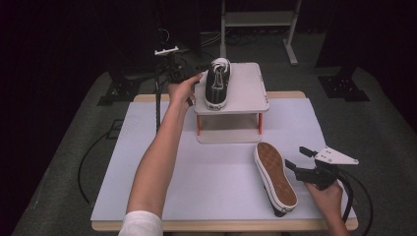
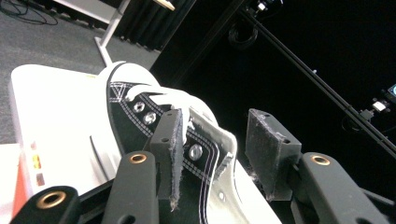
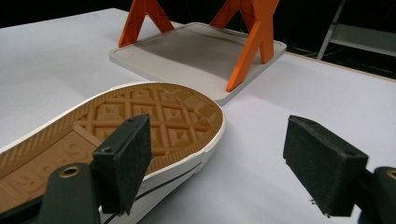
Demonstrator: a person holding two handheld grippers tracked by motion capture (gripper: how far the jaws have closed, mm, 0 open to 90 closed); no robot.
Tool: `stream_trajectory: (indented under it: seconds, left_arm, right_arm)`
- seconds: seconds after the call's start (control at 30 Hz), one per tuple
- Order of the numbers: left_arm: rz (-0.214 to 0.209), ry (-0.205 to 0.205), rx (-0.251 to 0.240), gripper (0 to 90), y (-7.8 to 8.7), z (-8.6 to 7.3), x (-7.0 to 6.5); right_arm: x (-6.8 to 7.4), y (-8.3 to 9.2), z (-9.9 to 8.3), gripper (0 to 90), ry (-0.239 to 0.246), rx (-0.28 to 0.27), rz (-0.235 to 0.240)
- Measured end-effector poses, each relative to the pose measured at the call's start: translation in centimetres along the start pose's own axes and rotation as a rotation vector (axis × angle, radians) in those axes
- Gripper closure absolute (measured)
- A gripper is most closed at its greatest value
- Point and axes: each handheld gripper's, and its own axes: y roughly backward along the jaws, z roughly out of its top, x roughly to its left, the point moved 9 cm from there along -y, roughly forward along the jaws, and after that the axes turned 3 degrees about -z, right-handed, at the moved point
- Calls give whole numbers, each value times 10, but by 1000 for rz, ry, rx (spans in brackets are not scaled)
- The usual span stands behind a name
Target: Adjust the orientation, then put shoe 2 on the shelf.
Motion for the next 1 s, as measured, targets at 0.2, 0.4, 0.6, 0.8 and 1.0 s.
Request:
stream_trajectory:
  seconds: [0.2, 0.4, 0.6, 0.8, 1.0]
  left_arm:
    - [-13, -6, -6, 534, 16, -8, 0]
    - [-22, -12, -10, 504, 35, -18, 0]
    - [-36, -21, -8, 465, 52, -31, 0]
    - [-40, -29, -11, 418, 69, -44, 4]
    - [-40, -36, -15, 378, 88, -59, 9]
  right_arm:
    - [2, -1, 1, 229, -4, 1, 11]
    - [4, -2, 1, 227, 7, 8, 17]
    - [7, -2, 1, 223, 1, 12, 24]
    - [9, -1, 3, 220, 0, 11, 30]
    - [12, 0, 4, 217, 4, 18, 44]
